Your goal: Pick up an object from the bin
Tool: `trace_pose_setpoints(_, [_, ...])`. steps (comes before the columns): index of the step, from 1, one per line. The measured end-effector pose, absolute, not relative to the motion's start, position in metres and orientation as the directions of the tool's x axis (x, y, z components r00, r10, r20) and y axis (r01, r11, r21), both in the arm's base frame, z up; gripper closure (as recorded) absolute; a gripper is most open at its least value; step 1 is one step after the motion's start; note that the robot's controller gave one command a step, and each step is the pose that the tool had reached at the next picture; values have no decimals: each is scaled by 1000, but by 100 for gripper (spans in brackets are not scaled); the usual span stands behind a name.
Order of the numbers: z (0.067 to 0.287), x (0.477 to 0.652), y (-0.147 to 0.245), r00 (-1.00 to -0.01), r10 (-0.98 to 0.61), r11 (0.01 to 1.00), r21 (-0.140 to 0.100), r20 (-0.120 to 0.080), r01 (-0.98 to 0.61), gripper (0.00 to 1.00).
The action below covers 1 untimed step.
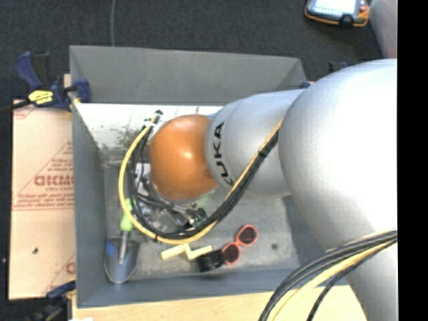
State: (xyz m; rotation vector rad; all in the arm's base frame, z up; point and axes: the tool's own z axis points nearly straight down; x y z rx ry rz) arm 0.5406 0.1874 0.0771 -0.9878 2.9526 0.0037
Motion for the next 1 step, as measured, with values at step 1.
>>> trace_pose_setpoints(1, [79, 541, 179, -790, -613, 790, -1, -23, -613, 100])
